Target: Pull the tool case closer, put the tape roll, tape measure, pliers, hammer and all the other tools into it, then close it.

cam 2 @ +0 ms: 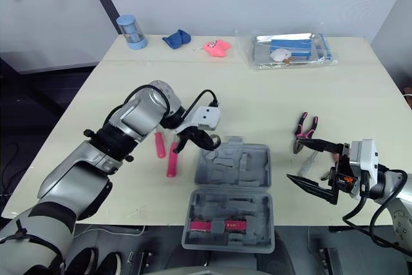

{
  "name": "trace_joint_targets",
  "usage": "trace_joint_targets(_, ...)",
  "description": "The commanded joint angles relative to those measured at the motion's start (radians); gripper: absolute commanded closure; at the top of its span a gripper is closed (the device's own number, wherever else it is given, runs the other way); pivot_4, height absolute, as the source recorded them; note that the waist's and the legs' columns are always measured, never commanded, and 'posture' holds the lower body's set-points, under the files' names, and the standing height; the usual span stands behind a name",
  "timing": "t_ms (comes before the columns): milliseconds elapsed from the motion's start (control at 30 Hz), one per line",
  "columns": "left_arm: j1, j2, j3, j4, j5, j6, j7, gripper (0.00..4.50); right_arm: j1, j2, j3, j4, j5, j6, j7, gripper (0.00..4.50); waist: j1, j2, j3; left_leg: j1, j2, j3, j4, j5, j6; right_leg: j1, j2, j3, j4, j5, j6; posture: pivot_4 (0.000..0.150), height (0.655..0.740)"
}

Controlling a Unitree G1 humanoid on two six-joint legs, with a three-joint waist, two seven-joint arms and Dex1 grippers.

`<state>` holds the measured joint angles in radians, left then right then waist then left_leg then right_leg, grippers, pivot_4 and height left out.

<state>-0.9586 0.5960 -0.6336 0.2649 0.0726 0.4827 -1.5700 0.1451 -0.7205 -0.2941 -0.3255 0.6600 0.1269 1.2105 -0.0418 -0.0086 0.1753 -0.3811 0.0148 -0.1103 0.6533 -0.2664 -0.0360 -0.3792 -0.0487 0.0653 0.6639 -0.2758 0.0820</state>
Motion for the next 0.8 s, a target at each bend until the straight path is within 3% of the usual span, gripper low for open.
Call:
trace_joint_targets(33,0.015,0.009,-0.007,-0.028,-0.005,0.026,-0.043,4.48,0.005,-0.010,-0.040,-0.011,0.020,-0.007,0.006,0.00,0.000,0.000,0.000,0.000,0.000,0.000,0.000,0.000,0.000,0.000,0.000,0.000,0.000,0.000,0.000,0.150,0.7400)
trace_joint_targets(800,-0.028,-0.094,-0.011,0.289,0.123,-0.170,0.029,4.48,0.024,-0.023,-0.045,-0.002,0.005,-0.030,0.018,0.00,0.001,0.000,0.000,0.000,0.000,0.000,0.000,0.000,0.000,0.000,0.000,0.000,0.000,0.000,0.000,0.150,0.7400)
